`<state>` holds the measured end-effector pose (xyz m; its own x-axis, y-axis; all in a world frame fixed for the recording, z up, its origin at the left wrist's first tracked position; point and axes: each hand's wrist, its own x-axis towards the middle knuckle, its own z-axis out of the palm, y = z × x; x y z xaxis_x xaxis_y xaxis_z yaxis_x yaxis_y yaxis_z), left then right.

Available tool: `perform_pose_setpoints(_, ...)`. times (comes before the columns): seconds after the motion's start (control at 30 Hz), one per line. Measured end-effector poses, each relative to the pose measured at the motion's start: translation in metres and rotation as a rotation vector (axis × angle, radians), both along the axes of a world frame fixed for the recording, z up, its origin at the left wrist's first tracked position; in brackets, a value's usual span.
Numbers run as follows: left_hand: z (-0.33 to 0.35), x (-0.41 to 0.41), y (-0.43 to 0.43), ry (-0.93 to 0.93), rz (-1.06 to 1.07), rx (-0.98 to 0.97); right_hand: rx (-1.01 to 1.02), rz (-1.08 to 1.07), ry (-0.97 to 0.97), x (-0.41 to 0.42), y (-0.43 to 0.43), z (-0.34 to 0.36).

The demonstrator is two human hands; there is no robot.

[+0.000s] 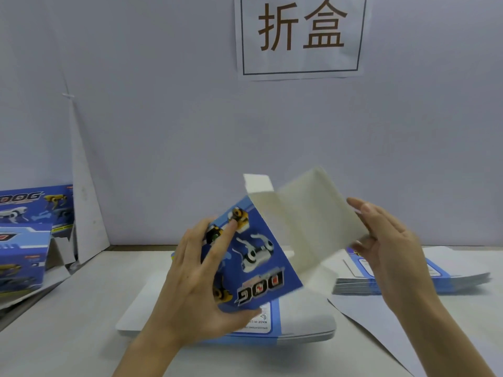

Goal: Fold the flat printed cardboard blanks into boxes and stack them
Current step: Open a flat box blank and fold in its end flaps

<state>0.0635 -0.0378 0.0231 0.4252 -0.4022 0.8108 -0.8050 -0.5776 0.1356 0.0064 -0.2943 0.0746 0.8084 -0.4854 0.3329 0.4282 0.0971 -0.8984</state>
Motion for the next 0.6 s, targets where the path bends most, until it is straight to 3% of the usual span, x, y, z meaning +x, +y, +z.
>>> perform_pose_setpoints(0.13, -0.003, 0.0, -0.007, 0.28, 0.013, -0.337, -0.138, -0.015, 0.103, 0.005, -0.003, -0.004)
perform_pose_setpoints(0.3, -0.004, 0.002, -0.023, 0.526, -0.055, -0.65, -0.634, 0.317, 0.293, 0.006, 0.018, -0.017)
perform_pose_setpoints(0.37, -0.006, 0.002, -0.028, 0.621, -0.06, -0.699, -0.743, 0.43, 0.319, 0.007, 0.033, -0.025)
perform_pose_setpoints(0.47, -0.005, -0.003, -0.034, 0.666, -0.023, -0.73, -0.772, 0.494, 0.334, 0.013, 0.055, -0.039)
perform_pose_setpoints(0.6, 0.0, -0.008, -0.038, 0.679, -0.103, -0.781, -0.684, 0.294, 0.227, 0.02, 0.06, -0.051)
